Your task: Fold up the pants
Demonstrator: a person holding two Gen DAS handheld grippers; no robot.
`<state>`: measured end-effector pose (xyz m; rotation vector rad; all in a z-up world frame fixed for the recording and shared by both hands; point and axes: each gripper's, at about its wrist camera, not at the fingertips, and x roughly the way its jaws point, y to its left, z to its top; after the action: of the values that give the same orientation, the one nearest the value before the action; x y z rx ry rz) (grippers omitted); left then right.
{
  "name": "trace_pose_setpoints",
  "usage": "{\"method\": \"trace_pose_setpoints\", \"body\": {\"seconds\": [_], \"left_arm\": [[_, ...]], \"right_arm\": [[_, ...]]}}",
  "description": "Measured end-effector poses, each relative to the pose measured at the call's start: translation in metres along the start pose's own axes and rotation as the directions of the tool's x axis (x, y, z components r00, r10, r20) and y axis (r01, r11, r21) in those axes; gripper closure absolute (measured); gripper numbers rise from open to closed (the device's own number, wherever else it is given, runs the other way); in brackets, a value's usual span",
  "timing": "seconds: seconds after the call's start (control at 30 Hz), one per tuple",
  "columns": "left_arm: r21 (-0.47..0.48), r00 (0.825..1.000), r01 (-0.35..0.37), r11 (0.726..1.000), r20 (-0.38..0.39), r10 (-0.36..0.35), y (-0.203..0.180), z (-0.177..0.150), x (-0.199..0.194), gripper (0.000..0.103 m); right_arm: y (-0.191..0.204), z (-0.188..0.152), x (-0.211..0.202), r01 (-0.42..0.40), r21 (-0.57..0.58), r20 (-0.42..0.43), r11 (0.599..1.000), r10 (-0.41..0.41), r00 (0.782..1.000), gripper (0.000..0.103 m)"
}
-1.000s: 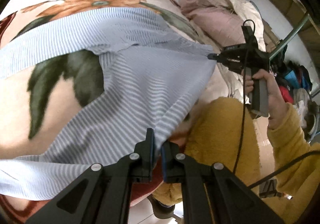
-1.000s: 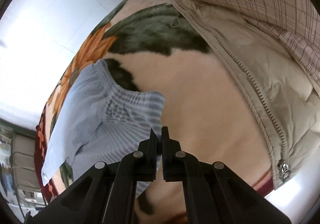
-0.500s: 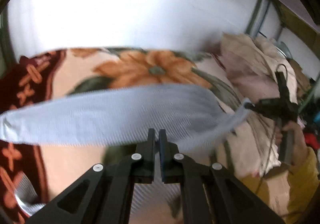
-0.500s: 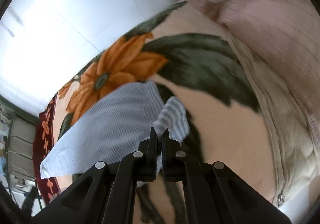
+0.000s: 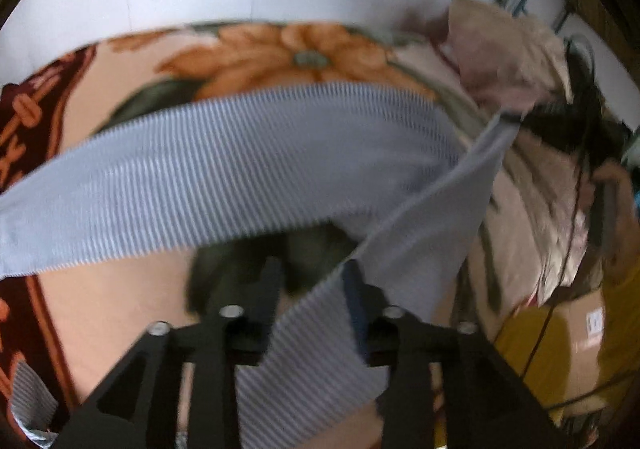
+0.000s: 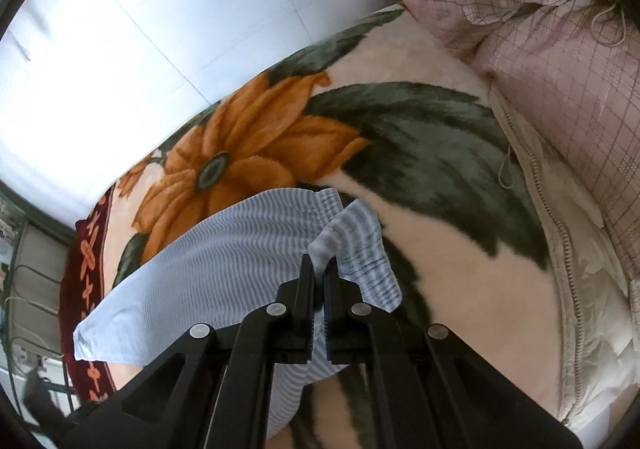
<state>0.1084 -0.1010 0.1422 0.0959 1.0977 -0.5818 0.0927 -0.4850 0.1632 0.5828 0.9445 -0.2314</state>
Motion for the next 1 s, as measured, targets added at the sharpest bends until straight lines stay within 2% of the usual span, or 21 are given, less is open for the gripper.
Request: {"method": "trace_pose_setpoints", "body": {"seconds": [0.17, 0.27, 0.33, 0.47, 0.53, 0.57, 0.6, 0.63, 0.73, 0.87, 0.93, 1.0], "left_arm": [[0.043, 0.991, -0.043, 0.998, -0.123, 0.048, 0.007, -0.029, 0.03, 0.051], [0.071, 0.981, -0.082, 0.994, -0.171, 0.094, 0.014, -0.042, 0.043, 0.041], [0.075, 0.975, -0.099, 0.992, -0.192, 0.111, 0.019, -0.048, 0.05, 0.039], [0.019, 0.974, -0.062, 0.998, -0.216, 0.065, 0.022, -0.059, 0.062, 0.037], [0.032, 0.978, -0.08, 0.996, -0.191, 0.085, 0.017, -0.064, 0.062, 0.049], [0.038, 0.979, -0.081, 0.996, -0.185, 0.086, 0.015, -0.067, 0.061, 0.072], [0.027, 0.982, -0.064, 0.998, -0.178, 0.068, 0.013, -0.07, 0.06, 0.091], [0.001, 0.984, -0.044, 0.999, -0.172, 0.043, 0.012, -0.075, 0.057, 0.096], [-0.033, 0.992, -0.047, 0.998, -0.117, 0.043, 0.009, -0.08, 0.044, 0.099], [-0.102, 0.999, -0.045, 0.994, 0.007, 0.046, 0.007, -0.079, 0.001, 0.099], [-0.116, 0.992, -0.088, 0.989, 0.077, 0.097, 0.01, -0.073, -0.021, 0.099], [-0.12, 0.968, -0.18, 0.976, 0.153, 0.198, 0.012, -0.064, -0.044, 0.099]], "right_arm": [[-0.006, -0.001, -0.004, 0.007, -0.009, 0.002, 1.0, -0.007, 1.0, 0.098], [-0.009, -0.002, -0.003, 0.012, -0.015, -0.004, 1.0, -0.012, 1.0, 0.098], [-0.011, -0.004, -0.002, 0.012, -0.016, -0.009, 1.0, -0.013, 1.0, 0.098], [-0.017, -0.005, 0.003, 0.021, -0.013, -0.019, 1.0, -0.022, 1.0, 0.098], [-0.021, -0.006, 0.004, 0.021, -0.003, -0.023, 1.0, -0.021, 1.0, 0.098], [-0.022, -0.006, 0.004, 0.021, -0.001, -0.024, 1.0, -0.021, 0.999, 0.098], [-0.023, -0.007, 0.004, 0.022, 0.0, -0.025, 1.0, -0.022, 0.999, 0.098], [-0.023, -0.008, 0.004, 0.024, 0.0, -0.026, 1.0, -0.024, 0.999, 0.098], [-0.025, -0.009, 0.002, 0.03, -0.005, -0.026, 1.0, -0.031, 0.999, 0.098], [-0.024, -0.009, -0.003, 0.031, -0.017, -0.023, 0.999, -0.032, 0.999, 0.098], [-0.024, -0.01, -0.005, 0.002, 0.002, -0.035, 1.0, -0.002, 0.999, 0.098], [-0.021, -0.008, -0.005, -0.056, 0.03, -0.057, 0.998, 0.058, 0.997, 0.098]]}}
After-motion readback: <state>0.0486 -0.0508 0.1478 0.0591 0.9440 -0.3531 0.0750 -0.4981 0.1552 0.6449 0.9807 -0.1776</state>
